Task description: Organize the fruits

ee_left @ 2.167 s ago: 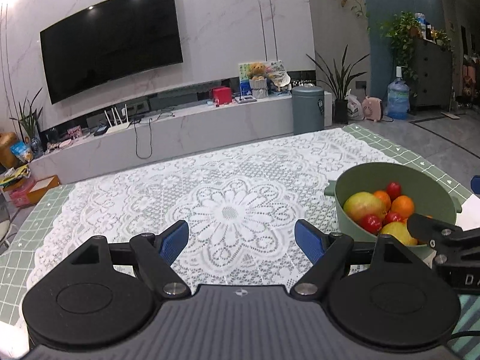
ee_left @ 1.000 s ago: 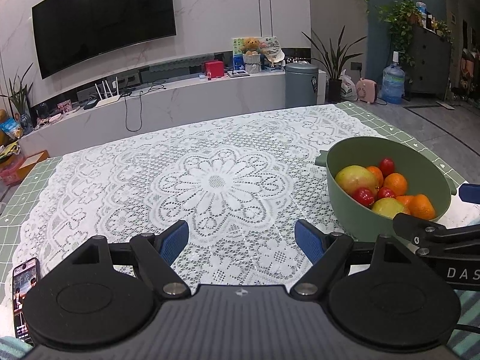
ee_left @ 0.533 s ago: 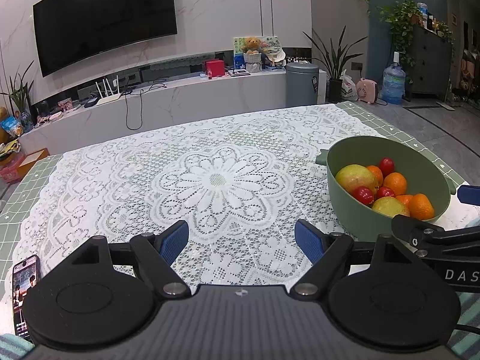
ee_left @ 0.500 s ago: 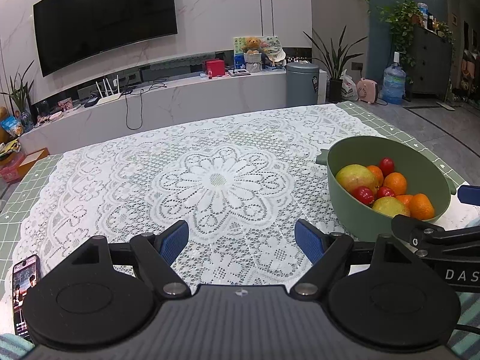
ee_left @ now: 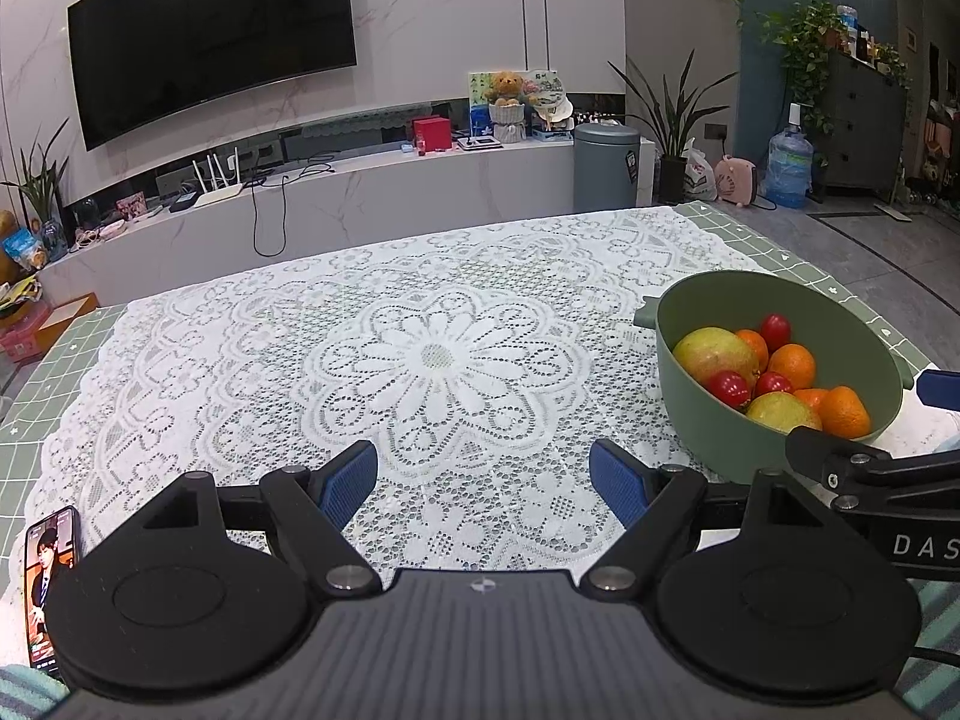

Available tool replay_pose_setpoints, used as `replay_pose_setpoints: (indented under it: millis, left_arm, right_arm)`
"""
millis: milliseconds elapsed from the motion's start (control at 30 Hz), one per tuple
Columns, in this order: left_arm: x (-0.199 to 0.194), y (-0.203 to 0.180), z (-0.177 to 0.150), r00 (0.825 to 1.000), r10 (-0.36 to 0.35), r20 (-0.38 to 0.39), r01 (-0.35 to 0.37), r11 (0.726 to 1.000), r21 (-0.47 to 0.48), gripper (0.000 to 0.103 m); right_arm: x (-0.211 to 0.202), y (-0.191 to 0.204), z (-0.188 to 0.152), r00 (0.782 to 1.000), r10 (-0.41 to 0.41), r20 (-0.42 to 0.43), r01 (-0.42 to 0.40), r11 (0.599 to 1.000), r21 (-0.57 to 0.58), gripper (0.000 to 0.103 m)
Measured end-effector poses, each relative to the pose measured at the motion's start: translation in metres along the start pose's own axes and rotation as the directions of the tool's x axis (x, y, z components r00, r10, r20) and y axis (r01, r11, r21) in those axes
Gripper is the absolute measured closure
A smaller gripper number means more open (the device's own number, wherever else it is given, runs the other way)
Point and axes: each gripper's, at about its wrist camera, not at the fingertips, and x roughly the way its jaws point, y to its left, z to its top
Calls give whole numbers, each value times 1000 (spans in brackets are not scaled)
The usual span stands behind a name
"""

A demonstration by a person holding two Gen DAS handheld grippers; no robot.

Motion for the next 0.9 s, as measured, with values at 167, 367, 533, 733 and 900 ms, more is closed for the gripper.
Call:
replay_pose_setpoints:
  millis: [167, 367, 533, 733, 900]
  left_arm:
    - [0, 1, -1, 1000, 2, -3, -2, 1000, -3, 9]
    - [0, 1, -1, 1000, 1, -2, -1, 1000, -3, 9]
    - [0, 1, -1, 1000, 1, -3, -1, 1000, -2, 9]
    - [1, 1, -1, 1000, 0, -10, 0, 1000, -7, 9]
    - [1, 2, -2, 1000, -8, -17, 8, 1000, -10, 9]
  right_arm:
    - [0, 0, 0, 1000, 0, -1, 0, 1000, 2, 4]
    - [1, -1, -1, 1000, -1, -1, 1, 1000, 4, 4]
    - [1, -1, -1, 1000, -1, -5, 1, 1000, 6, 4]
    - [1, -1, -1, 1000, -1, -5, 1, 1000, 6, 4]
    - [1, -1, 0, 1000, -1, -5, 1, 1000, 6, 4]
